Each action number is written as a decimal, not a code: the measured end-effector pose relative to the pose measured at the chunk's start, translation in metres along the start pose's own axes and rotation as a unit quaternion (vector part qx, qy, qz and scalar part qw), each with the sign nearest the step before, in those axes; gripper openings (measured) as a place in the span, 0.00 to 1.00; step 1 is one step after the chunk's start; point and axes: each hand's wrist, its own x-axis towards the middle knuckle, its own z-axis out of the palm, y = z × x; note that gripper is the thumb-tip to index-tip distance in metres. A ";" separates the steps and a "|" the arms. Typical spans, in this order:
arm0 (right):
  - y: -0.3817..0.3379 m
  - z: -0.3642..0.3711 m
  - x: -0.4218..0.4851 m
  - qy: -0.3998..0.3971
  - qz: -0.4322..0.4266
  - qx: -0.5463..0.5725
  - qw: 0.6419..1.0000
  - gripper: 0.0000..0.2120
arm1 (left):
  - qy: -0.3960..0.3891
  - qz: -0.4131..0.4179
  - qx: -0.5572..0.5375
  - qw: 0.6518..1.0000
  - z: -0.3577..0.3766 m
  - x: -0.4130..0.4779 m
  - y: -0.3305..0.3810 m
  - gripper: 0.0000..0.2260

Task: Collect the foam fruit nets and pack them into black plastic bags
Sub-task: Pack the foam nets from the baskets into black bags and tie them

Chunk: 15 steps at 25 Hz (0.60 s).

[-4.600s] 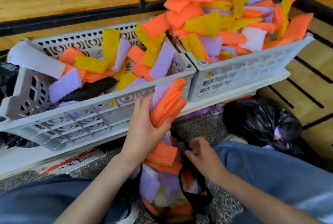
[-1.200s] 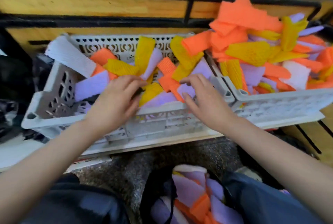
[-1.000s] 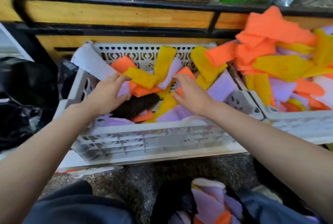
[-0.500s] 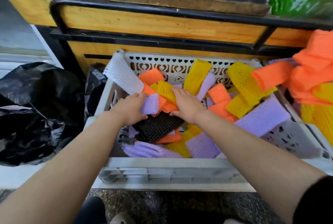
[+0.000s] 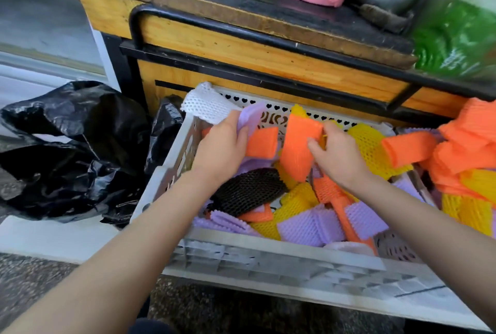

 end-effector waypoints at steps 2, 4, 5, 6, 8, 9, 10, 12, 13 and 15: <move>-0.006 -0.016 -0.001 0.029 0.033 0.046 0.998 0.11 | 0.021 0.000 -0.053 0.998 0.002 -0.011 0.007 0.06; -0.021 -0.028 -0.008 0.036 0.029 0.099 0.994 0.11 | 0.025 0.002 -0.119 0.993 0.003 -0.024 0.015 0.04; -0.032 -0.034 -0.014 0.027 0.017 0.125 0.992 0.10 | 0.018 0.006 -0.161 0.987 0.002 -0.030 0.020 0.04; -0.043 -0.037 -0.020 0.012 -0.001 0.153 0.988 0.10 | 0.009 0.011 -0.204 0.979 0.001 -0.036 0.026 0.04; -0.067 -0.041 -0.032 -0.020 -0.046 0.209 0.977 0.11 | -0.004 0.004 -0.289 0.957 -0.002 -0.046 0.034 0.05; -0.077 -0.043 -0.036 -0.029 -0.065 0.223 0.972 0.11 | -0.013 -0.008 -0.337 0.941 -0.006 -0.049 0.035 0.06; -0.085 -0.045 -0.039 -0.034 -0.082 0.234 0.968 0.10 | -0.025 -0.019 -0.386 0.922 -0.010 -0.051 0.036 0.10; -0.097 -0.049 -0.039 -0.045 -0.094 0.256 0.961 0.06 | -0.035 -0.027 -0.440 0.897 -0.019 -0.053 0.031 0.19; -0.100 -0.050 -0.038 -0.048 -0.091 0.265 0.959 0.07 | -0.029 -0.025 -0.445 0.895 -0.023 -0.053 0.028 0.22; -0.106 -0.050 -0.039 -0.050 -0.070 0.276 0.957 0.12 | -0.012 -0.045 -0.435 0.899 -0.027 -0.055 0.024 0.22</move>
